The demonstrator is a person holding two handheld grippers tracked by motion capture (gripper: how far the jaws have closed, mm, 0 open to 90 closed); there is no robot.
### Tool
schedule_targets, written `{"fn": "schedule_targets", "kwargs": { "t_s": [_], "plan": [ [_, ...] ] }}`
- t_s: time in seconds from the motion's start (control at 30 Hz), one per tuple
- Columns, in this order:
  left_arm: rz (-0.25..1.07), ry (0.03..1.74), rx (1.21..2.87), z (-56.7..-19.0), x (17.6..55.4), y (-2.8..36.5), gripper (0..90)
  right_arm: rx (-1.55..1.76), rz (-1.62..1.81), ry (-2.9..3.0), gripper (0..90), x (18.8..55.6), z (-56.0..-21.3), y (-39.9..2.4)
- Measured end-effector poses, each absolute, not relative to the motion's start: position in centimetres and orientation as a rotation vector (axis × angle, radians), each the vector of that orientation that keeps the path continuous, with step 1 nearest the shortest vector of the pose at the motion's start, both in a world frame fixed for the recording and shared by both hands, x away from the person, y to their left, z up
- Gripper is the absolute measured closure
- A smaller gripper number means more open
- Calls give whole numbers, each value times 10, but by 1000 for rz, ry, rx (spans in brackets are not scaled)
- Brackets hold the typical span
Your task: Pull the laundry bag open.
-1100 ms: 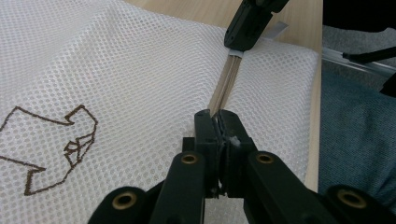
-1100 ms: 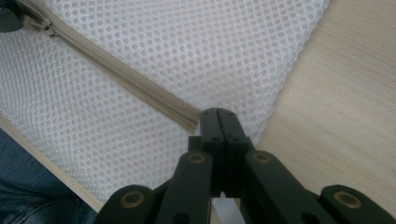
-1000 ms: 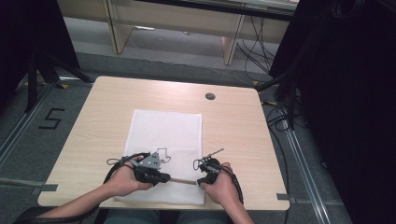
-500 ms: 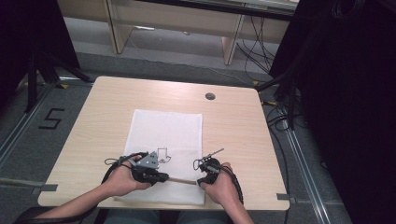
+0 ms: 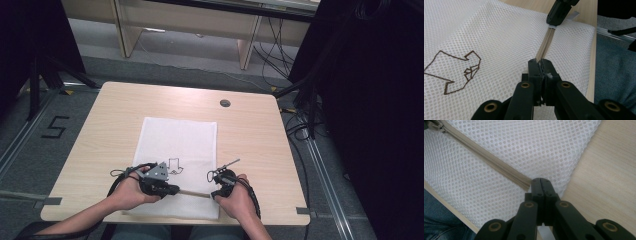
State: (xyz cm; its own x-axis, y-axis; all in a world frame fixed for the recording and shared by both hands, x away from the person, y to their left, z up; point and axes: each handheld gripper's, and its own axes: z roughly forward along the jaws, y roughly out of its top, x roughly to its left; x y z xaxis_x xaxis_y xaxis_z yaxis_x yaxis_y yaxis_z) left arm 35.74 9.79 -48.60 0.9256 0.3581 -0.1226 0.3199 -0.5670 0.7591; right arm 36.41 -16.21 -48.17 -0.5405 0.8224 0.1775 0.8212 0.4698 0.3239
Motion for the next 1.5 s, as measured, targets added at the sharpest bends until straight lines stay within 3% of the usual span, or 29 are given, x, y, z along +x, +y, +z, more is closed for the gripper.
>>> {"fn": "schedule_targets", "kwargs": {
  "t_s": [1.5],
  "plan": [
    [70,484,2221,-483,357,111,871,1541,585,2674,900,363,-482,-160]
  ]
}}
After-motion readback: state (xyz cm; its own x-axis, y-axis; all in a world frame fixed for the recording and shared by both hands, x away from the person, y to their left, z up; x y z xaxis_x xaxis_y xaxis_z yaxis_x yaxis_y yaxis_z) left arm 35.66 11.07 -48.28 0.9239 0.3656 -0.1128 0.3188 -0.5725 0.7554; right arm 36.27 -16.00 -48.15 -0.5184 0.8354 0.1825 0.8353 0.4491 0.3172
